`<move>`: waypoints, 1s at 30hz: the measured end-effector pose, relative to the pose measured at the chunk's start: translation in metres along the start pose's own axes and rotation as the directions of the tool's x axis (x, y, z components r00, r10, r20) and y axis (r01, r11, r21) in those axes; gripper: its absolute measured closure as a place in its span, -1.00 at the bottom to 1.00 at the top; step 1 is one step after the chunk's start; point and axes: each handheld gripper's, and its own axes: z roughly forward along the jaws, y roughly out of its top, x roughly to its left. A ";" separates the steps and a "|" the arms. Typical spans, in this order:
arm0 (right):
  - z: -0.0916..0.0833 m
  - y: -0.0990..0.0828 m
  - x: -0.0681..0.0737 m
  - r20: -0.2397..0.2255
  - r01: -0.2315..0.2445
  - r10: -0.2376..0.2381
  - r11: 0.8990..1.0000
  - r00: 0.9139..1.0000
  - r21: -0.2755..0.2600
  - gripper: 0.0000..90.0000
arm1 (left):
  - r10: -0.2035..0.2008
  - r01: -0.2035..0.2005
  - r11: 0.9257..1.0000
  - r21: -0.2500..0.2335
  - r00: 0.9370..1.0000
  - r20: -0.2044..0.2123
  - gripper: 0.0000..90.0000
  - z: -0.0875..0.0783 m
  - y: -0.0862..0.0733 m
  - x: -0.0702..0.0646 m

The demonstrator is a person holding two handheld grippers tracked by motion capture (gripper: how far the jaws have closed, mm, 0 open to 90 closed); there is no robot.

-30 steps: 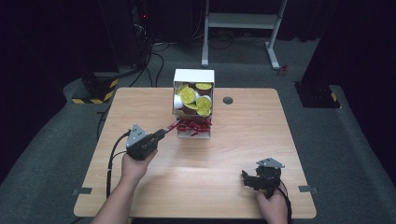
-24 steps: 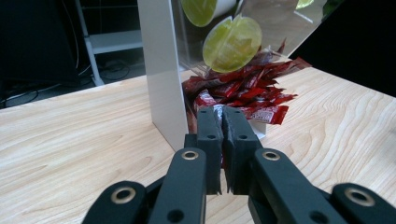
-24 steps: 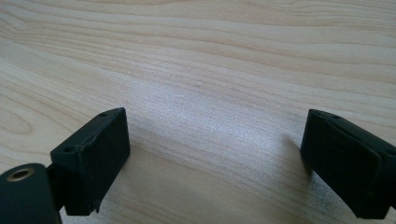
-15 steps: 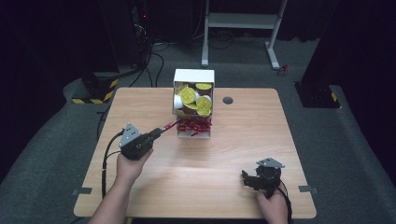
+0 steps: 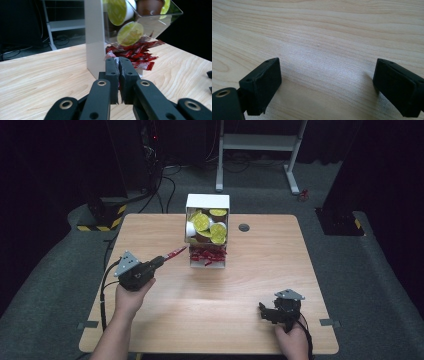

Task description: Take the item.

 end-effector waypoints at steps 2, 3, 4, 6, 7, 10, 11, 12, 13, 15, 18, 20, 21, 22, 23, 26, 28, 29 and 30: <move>0.000 0.000 0.000 0.000 -0.002 0.002 1.000 1.000 0.001 -0.82 | -0.006 0.006 1.000 -0.007 1.000 -0.005 0.92 -0.003 0.000 0.004; 0.000 0.000 0.000 0.000 -0.001 0.001 1.000 1.000 0.000 -0.82 | -0.006 0.006 1.000 -0.007 1.000 -0.005 0.92 -0.003 0.000 0.004; 0.000 0.000 0.000 -0.001 -0.002 0.002 1.000 1.000 0.001 -0.82 | -0.010 0.010 1.000 -0.014 1.000 -0.005 0.92 -0.006 0.001 0.007; 0.000 0.000 0.000 -0.001 -0.002 0.002 1.000 1.000 0.001 -0.82 | -0.017 0.017 1.000 -0.021 1.000 -0.007 0.92 -0.009 0.002 0.011; 0.000 0.000 0.000 0.000 -0.002 0.002 1.000 1.000 0.001 -0.82 | -0.017 0.017 1.000 -0.021 1.000 -0.007 0.92 -0.009 0.002 0.011; 0.000 0.000 0.000 0.000 -0.002 0.002 1.000 1.000 0.001 -0.82 | -0.026 0.026 0.999 -0.031 1.000 -0.015 0.92 -0.013 0.003 0.016; 0.000 0.000 0.000 -0.001 -0.002 0.002 1.000 1.000 0.001 -0.82 | -0.029 0.028 0.999 -0.033 0.999 -0.018 0.92 -0.014 0.003 0.017; 0.000 0.000 0.000 -0.001 -0.002 0.002 1.000 1.000 0.001 -0.82 | -0.032 0.031 0.999 -0.035 0.999 -0.018 0.92 -0.015 0.002 0.018; 0.000 0.000 0.000 -0.001 -0.002 0.002 1.000 1.000 0.002 -0.82 | -0.033 0.032 0.999 -0.035 0.999 -0.022 0.92 -0.015 0.002 0.019; 0.000 0.000 0.000 -0.001 -0.002 0.002 1.000 1.000 0.001 -0.82 | -0.039 0.038 0.999 -0.039 0.999 -0.028 0.92 -0.017 0.002 0.021; 0.000 0.000 0.000 -0.001 -0.002 0.002 1.000 1.000 0.001 -0.82 | -0.045 0.044 0.998 -0.049 0.998 -0.032 0.92 -0.018 0.001 0.023; 0.000 0.000 0.000 -0.001 -0.002 0.002 1.000 1.000 0.001 -0.82 | -0.047 0.045 0.998 -0.051 0.998 -0.036 0.92 -0.019 0.001 0.025; 0.000 0.000 0.000 0.000 -0.002 0.002 1.000 1.000 0.001 -0.82 | -0.044 0.043 0.998 -0.049 0.998 -0.038 0.92 -0.019 0.001 0.025; 0.000 0.000 0.000 0.000 -0.002 0.002 1.000 1.000 0.001 -0.82 | -0.047 0.045 0.998 -0.052 0.998 -0.040 0.92 -0.020 0.001 0.026; 0.000 0.000 0.000 -0.001 -0.002 0.002 1.000 1.000 0.001 -0.82 | -0.053 0.050 0.997 -0.055 0.998 -0.043 0.92 -0.020 0.001 0.026; 0.000 0.000 0.000 -0.001 -0.002 0.002 1.000 1.000 0.001 -0.82 | -0.055 0.052 0.997 -0.055 0.997 -0.052 0.92 -0.022 0.000 0.029; 0.000 0.000 0.000 -0.001 -0.001 0.001 1.000 1.000 0.001 -0.82 | -0.057 0.054 0.997 -0.059 0.997 -0.056 0.92 -0.022 -0.001 0.030; 0.000 0.000 0.000 -0.001 -0.001 0.001 1.000 1.000 0.001 -0.82 | -0.054 0.051 0.997 -0.058 0.997 -0.060 0.92 -0.023 -0.001 0.031; 0.000 0.000 0.000 0.000 -0.002 0.002 1.000 1.000 0.001 -0.82 | -0.055 0.051 0.997 -0.062 0.996 -0.065 0.92 -0.023 -0.001 0.032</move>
